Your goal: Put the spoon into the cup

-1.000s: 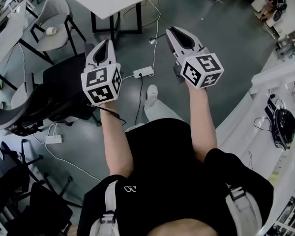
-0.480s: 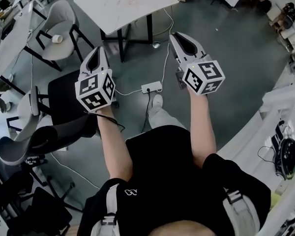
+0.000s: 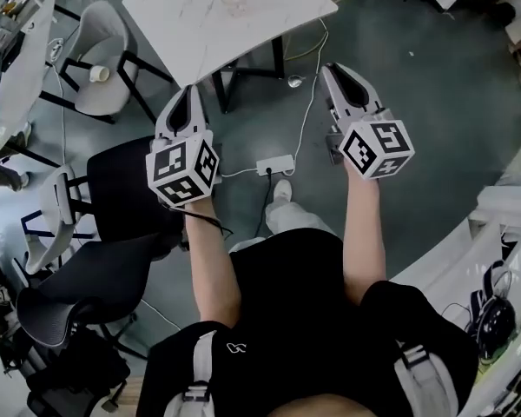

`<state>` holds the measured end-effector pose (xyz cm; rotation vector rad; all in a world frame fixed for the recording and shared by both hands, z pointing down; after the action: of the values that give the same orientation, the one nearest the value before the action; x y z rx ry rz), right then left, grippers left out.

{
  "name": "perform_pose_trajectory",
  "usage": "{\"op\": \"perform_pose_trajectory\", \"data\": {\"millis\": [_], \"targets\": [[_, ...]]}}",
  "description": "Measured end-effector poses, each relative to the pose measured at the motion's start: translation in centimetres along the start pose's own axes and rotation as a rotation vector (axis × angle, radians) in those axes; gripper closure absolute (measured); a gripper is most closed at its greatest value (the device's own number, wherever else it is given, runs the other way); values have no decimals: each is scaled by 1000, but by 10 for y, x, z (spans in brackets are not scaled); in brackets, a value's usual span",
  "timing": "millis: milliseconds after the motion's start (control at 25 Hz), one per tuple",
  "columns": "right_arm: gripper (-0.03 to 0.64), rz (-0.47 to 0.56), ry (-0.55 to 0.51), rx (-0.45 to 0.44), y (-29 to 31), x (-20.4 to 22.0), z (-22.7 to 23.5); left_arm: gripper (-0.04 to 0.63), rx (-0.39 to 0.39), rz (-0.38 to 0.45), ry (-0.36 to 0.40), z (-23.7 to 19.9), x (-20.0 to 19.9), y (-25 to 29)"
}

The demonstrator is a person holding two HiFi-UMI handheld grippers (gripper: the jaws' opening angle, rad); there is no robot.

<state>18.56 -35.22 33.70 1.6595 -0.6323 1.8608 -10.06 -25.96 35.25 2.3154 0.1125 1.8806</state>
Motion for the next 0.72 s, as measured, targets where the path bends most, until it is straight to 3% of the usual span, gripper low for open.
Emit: {"op": "perform_pose_trajectory", "data": {"millis": [120, 280, 400, 720], "targets": [[569, -7, 47, -15, 31, 4, 27, 578, -9, -16, 5, 12, -3, 43], [569, 57, 111, -12, 54, -10, 57, 578, 42, -45, -36, 30, -1, 84], [569, 103, 130, -2, 57, -20, 74, 578, 40, -71, -10, 36, 0, 99], [569, 148, 105, -25, 70, -41, 87, 578, 72, 3, 4, 50, -26, 121]]}}
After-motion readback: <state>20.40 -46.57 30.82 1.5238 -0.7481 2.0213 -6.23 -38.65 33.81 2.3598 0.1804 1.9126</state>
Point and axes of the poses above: the fingertips, and each gripper's own axes: y forward along the fingers, z to its right, x out of its underside, the point moved 7 cm from there along -y, backward along the fingers, and after that the axes turned 3 degrees about -y, right-handed, at the moved point
